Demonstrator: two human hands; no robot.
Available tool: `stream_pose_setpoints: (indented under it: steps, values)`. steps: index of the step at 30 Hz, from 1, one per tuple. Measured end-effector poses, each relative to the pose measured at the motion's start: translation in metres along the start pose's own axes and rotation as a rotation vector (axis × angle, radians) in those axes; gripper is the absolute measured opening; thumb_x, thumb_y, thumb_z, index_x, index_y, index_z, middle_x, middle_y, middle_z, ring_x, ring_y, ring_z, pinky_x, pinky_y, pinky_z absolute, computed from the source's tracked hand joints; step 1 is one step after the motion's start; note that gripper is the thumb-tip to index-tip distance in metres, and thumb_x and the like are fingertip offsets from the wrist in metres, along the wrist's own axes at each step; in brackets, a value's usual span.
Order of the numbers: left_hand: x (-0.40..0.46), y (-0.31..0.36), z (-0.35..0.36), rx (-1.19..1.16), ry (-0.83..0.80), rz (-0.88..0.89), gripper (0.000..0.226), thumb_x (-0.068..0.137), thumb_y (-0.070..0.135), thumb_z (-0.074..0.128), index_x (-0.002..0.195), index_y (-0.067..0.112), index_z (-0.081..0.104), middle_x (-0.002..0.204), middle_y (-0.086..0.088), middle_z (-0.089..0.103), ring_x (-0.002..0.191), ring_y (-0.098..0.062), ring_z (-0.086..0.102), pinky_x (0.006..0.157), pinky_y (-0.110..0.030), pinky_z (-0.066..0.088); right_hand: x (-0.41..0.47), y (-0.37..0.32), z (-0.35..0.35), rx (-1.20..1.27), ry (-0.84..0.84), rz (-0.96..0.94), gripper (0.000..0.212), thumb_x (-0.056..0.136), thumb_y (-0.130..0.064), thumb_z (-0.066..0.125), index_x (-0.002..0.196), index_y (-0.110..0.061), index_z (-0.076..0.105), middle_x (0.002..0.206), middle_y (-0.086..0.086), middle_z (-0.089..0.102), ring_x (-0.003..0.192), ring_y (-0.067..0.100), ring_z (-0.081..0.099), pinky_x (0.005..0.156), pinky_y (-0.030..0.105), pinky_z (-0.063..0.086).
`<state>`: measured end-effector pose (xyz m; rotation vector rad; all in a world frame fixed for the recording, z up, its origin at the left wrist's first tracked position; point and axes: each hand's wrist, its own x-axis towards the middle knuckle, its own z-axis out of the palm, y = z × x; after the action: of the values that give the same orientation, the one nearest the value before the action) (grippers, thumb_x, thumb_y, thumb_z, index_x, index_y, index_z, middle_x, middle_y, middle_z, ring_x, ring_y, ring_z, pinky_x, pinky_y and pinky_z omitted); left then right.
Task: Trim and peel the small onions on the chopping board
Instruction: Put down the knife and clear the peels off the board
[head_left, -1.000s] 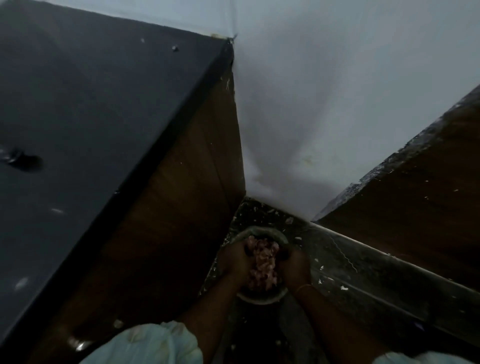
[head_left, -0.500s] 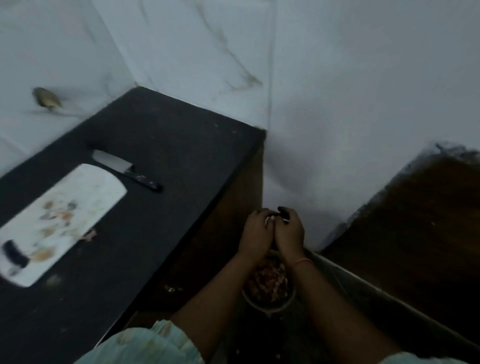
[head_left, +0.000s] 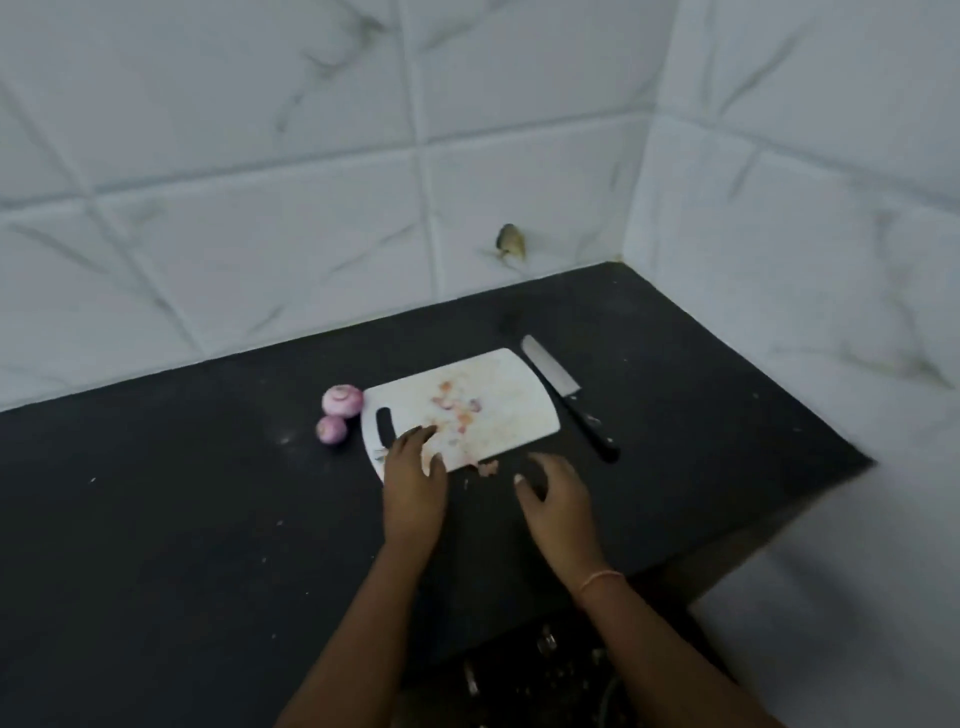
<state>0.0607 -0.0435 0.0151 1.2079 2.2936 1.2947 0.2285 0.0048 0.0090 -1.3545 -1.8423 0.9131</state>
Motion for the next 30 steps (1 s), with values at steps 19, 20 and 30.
stream_pose_setpoints:
  steps: [19,20,30]
  values:
    - [0.064,-0.082,-0.044,0.133,-0.138,-0.096,0.018,0.088,0.013,0.073,0.106,0.016,0.078,0.106,0.004,0.062,0.096,-0.012,0.06,0.085,-0.024,0.045,0.07,-0.013,0.079,-0.158,-0.075,-0.295,0.021,0.082,0.009,0.065,0.089,-0.008,0.075,0.09,-0.001,0.069,0.086,0.011,0.064,0.083,0.021,0.053]
    - [0.065,-0.081,-0.044,0.137,-0.139,-0.091,0.013,0.088,0.012,0.072,0.099,0.017,0.078,0.102,0.006,0.062,0.093,-0.012,0.06,0.082,-0.024,0.046,0.075,-0.018,0.081,-0.115,-0.062,-0.262,0.022,0.084,0.008,0.064,0.092,-0.009,0.076,0.092,-0.001,0.07,0.088,0.009,0.064,0.086,0.02,0.053]
    - [0.078,-0.058,-0.005,0.085,-0.157,0.044,0.023,0.097,0.012,0.062,0.114,0.019,0.076,0.107,0.005,0.064,0.102,-0.008,0.052,0.085,-0.005,0.034,0.133,-0.016,0.074,-0.06,-0.004,-0.12,0.028,0.092,-0.004,0.059,0.118,-0.012,0.064,0.118,0.002,0.065,0.116,0.019,0.059,0.095,0.014,0.04]
